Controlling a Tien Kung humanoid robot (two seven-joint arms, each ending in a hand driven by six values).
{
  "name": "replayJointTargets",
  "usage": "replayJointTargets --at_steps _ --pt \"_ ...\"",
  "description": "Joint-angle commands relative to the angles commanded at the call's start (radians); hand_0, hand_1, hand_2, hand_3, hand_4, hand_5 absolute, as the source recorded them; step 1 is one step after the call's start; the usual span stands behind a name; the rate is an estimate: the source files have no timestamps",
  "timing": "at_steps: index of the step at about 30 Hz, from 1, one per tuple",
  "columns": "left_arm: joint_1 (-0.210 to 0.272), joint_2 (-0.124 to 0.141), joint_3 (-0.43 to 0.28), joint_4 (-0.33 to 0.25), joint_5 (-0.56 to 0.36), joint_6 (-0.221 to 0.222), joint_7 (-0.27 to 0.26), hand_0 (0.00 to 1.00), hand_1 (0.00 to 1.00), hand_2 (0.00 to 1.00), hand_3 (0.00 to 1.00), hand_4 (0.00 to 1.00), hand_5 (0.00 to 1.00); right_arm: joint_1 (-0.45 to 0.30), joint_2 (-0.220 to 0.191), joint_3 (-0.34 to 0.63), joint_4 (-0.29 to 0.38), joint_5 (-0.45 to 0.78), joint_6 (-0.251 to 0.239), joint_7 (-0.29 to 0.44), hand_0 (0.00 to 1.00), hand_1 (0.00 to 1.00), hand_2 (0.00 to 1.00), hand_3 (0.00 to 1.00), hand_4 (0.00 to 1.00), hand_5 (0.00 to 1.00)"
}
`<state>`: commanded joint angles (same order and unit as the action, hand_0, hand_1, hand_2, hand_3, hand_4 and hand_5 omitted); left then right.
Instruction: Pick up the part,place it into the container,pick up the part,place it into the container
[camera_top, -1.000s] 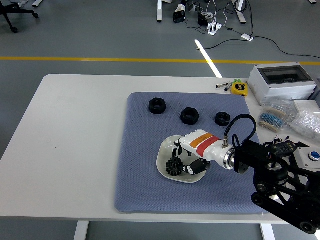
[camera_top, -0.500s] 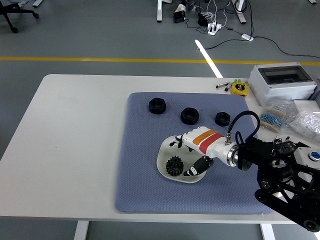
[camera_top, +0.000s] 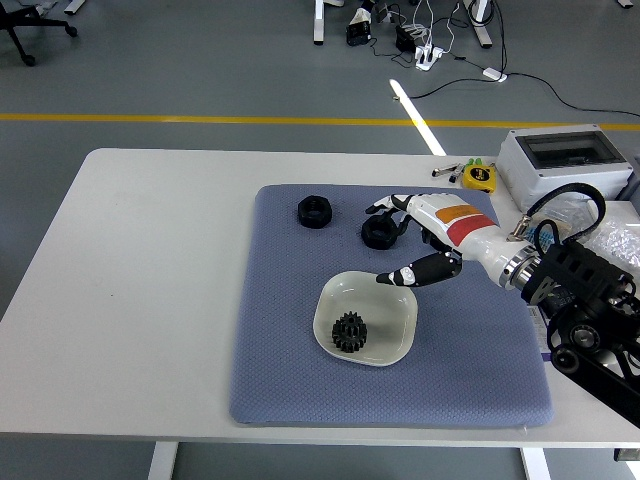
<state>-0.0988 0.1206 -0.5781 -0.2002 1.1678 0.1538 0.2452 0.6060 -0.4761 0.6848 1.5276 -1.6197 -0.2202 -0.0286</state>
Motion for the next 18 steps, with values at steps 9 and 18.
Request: replayJointTargets --at_steps 9,18 --pt "-0.005 -0.004 0.003 -0.002 -0.002 0.001 0.001 0.661 0.536 0.562 0.565 0.641 0.614 -0.097 -0.003 0.041 0.017 0.370 -0.213 0.256 0.670 0.714 0.795 0.821 0.998 0.664" --pt "0.001 -0.010 -0.006 -0.003 0.014 -0.002 0.005 0.661 0.537 0.567 0.563 0.639 0.614 -0.218 0.015 0.168 -0.014 0.760 -0.216 0.343 0.728 0.759 0.819 0.854 0.998 0.785"
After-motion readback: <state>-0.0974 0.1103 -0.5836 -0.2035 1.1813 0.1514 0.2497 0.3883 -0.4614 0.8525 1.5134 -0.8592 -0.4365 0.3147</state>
